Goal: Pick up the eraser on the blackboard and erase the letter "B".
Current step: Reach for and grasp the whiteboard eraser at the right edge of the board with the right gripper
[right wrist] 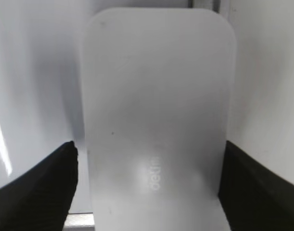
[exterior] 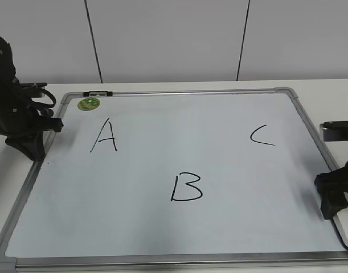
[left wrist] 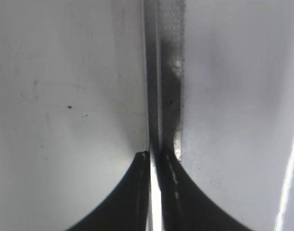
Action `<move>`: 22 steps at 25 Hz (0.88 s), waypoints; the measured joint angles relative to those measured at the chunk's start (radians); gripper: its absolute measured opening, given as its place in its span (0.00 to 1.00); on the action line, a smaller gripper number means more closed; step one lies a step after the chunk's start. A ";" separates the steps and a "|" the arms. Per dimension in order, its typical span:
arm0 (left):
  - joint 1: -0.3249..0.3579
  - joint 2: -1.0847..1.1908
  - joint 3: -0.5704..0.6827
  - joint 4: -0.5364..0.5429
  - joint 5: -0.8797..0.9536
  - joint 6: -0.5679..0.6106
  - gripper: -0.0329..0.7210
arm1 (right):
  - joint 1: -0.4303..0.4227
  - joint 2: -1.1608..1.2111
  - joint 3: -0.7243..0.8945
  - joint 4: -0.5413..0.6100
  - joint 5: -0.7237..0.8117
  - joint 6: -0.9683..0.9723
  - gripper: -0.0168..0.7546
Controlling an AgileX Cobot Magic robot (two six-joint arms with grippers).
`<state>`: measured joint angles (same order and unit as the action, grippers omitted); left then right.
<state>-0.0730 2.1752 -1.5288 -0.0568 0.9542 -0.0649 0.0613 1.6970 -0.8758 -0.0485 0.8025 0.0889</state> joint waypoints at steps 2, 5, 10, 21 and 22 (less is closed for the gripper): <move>0.000 0.000 0.000 0.000 0.000 0.000 0.10 | 0.000 0.015 0.000 0.000 -0.002 0.000 0.86; 0.000 0.000 0.000 0.000 0.000 0.000 0.10 | 0.000 0.021 0.000 -0.003 -0.002 0.000 0.79; 0.000 0.000 0.000 0.000 0.000 0.000 0.10 | 0.000 0.021 -0.001 -0.016 -0.002 0.000 0.71; 0.000 0.000 0.000 -0.002 0.000 0.000 0.10 | 0.000 0.022 -0.010 -0.008 0.013 0.002 0.70; 0.000 0.000 0.000 -0.002 0.000 0.000 0.10 | 0.000 0.025 -0.023 0.009 0.029 0.002 0.70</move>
<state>-0.0730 2.1752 -1.5288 -0.0585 0.9542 -0.0649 0.0613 1.7218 -0.8990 -0.0396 0.8311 0.0912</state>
